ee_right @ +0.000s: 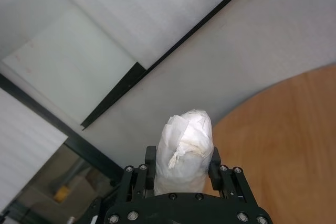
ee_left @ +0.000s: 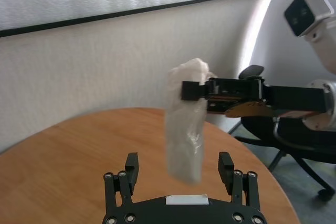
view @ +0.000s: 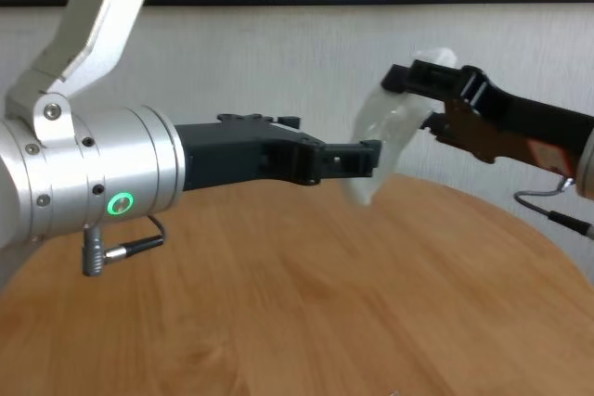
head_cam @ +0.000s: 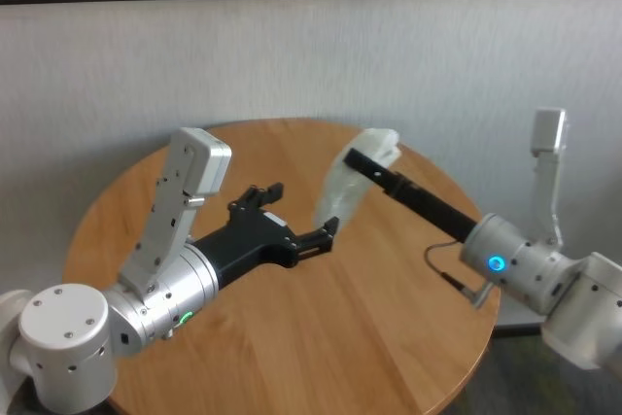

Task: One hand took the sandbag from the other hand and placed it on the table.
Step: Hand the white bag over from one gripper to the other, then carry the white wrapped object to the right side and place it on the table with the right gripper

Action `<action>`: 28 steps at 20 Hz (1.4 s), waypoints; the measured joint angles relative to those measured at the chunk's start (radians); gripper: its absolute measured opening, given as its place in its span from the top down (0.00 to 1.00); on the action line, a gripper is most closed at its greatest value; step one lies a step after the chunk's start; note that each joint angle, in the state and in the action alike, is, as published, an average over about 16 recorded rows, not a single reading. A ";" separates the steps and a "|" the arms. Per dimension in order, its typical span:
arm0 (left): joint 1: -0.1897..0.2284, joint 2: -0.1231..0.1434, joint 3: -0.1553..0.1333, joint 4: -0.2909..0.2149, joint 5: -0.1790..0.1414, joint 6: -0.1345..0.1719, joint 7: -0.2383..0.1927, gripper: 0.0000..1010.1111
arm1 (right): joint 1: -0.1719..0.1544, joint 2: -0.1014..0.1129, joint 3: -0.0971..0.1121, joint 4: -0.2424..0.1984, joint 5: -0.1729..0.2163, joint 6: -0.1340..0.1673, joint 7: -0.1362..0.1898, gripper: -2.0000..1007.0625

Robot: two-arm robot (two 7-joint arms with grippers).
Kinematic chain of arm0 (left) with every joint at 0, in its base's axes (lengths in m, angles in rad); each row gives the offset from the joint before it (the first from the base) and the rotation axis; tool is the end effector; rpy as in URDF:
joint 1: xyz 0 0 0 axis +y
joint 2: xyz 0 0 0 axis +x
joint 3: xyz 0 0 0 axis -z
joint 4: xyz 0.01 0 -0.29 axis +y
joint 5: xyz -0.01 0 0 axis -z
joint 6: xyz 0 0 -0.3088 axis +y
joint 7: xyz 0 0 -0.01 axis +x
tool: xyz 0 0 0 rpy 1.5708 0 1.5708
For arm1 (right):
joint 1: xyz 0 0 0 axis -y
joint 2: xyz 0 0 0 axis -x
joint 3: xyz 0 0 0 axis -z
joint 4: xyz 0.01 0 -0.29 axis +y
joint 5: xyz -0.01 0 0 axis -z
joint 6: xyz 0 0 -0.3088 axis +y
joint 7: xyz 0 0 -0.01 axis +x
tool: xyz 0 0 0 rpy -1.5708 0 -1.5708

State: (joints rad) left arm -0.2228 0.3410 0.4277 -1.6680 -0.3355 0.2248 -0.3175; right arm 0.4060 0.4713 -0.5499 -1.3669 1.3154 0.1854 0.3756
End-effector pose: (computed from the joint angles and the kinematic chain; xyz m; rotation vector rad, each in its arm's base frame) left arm 0.3575 -0.0383 -0.2279 0.0995 -0.0046 0.8248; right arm 0.4083 -0.0153 -0.2616 0.3578 0.6820 -0.7335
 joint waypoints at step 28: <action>0.050 -0.171 -0.160 0.062 0.179 0.052 0.442 0.01 | 0.003 0.206 0.007 -0.038 -0.176 0.164 -0.120 0.44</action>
State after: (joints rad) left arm -0.1728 0.1697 0.2680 -1.6064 -0.1561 0.2772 0.1241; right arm 0.4093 0.6777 -0.5431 -1.4050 1.1390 0.3499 0.2551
